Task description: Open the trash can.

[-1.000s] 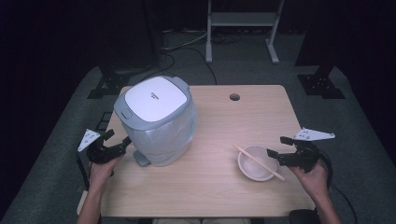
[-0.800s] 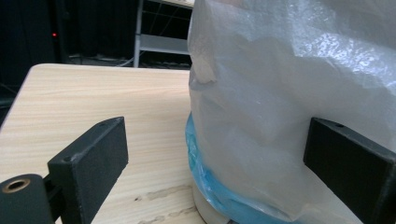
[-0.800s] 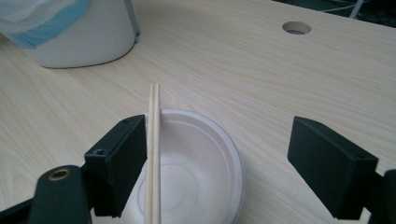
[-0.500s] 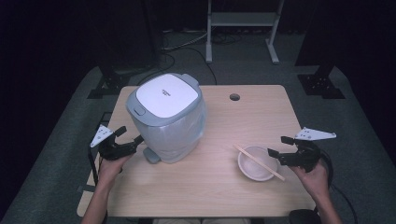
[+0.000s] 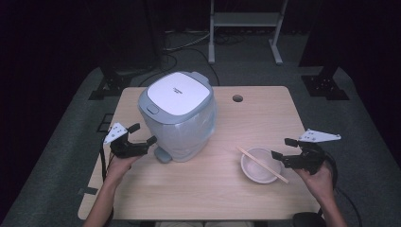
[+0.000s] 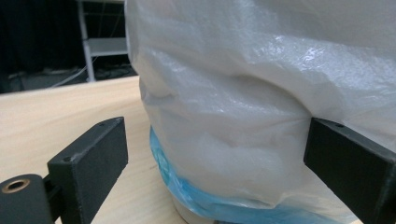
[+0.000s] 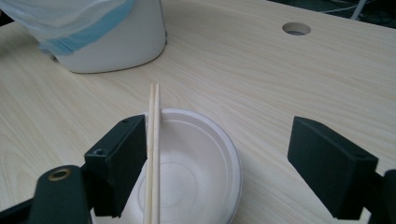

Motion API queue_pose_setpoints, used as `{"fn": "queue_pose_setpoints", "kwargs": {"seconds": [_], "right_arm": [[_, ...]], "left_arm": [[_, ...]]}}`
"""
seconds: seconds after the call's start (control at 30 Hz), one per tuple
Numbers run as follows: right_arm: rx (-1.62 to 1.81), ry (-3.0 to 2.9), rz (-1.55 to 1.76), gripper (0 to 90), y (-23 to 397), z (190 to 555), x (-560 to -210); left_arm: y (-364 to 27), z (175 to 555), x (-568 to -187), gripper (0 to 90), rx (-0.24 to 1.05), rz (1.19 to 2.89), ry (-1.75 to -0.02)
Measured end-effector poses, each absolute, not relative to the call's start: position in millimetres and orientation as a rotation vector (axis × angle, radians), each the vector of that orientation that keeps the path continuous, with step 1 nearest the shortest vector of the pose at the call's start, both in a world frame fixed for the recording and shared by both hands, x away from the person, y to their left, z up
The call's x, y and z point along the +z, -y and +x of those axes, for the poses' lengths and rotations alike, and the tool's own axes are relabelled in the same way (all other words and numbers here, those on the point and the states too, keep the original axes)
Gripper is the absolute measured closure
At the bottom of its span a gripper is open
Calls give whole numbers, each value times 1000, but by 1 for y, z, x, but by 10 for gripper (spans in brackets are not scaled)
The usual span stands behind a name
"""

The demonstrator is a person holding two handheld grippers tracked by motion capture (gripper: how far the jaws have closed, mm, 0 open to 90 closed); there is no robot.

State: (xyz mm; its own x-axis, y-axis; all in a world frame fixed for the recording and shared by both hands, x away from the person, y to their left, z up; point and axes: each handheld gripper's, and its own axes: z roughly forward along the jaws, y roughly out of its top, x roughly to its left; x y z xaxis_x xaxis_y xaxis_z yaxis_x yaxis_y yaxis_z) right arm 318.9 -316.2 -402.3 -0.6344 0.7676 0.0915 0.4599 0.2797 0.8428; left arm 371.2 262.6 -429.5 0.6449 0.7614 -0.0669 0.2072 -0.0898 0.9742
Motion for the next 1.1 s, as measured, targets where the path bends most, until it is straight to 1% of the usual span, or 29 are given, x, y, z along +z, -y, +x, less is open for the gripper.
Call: {"fn": "queue_pose_setpoints", "kwargs": {"seconds": [0.13, 0.27, 0.43, 0.5, 0.57, 0.83, 1.1], "right_arm": [[1292, -2240, 1111, 184, 317, 319, -402], [1287, -2259, 1108, 184, 317, 320, -400], [1291, -2277, 1089, 184, 313, 320, -397], [1294, -2284, 1081, 184, 311, 320, -395], [1296, -2291, 1068, 184, 308, 320, -392], [1323, -2312, 1024, 184, 297, 320, -385], [1375, -2323, 1004, 184, 291, 321, -382]], "left_arm": [[-267, 381, -426, 54, 541, 1681, -672], [-271, 393, -423, 55, 493, 1719, -564], [-270, 399, -421, 60, 433, 1748, -490], [-266, 398, -422, 78, 410, 1761, -456], [-264, 398, -422, 59, 417, 1759, -457], [-261, 396, -424, 65, 401, 1740, -467], [-239, 388, -424, 66, 373, 1760, -407]]}}
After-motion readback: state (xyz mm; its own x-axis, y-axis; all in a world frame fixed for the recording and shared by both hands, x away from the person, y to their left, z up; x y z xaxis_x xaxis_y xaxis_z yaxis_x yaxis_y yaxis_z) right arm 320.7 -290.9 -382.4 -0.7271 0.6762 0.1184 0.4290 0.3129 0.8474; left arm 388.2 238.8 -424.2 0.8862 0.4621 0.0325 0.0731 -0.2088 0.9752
